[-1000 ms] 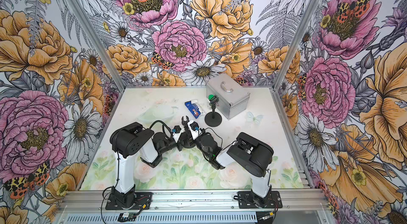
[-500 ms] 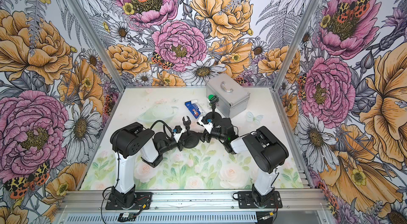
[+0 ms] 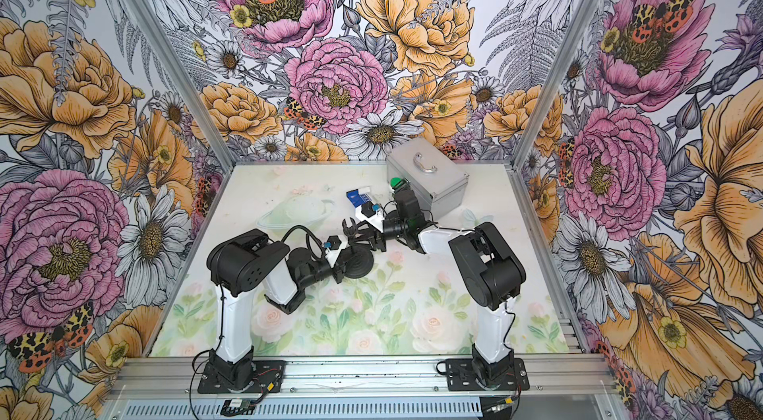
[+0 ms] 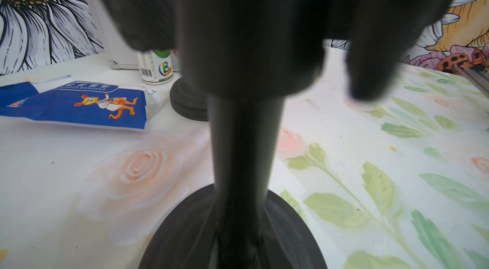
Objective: Assemble a microphone stand
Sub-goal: Screw the microphone stand pole into the microphone stand base.
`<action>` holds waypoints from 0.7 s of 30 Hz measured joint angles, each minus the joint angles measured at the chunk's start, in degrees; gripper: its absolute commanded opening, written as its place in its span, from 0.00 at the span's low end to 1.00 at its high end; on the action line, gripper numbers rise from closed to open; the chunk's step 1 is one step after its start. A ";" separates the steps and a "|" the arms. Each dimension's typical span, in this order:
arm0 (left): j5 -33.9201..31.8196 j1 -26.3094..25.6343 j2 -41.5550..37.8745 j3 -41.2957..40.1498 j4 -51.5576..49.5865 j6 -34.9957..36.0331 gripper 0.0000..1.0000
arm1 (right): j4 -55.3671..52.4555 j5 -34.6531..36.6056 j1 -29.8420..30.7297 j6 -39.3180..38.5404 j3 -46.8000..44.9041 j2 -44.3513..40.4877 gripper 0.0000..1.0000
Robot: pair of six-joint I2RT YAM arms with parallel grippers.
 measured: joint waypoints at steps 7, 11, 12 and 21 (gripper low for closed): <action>-0.02 0.02 0.02 0.09 0.04 -0.74 0.20 | -5.14 -0.33 -0.04 -2.16 2.10 0.22 0.00; -0.07 0.11 0.02 0.09 0.07 -1.49 0.20 | -5.03 2.71 0.55 -1.57 1.49 -0.59 0.00; -0.11 0.13 0.02 0.09 0.13 -1.57 0.20 | -3.87 4.90 1.01 -0.59 0.26 -1.57 0.00; -0.39 0.35 0.15 -0.02 0.13 -0.04 0.20 | 28.17 60.37 18.49 14.23 -21.79 -10.12 0.00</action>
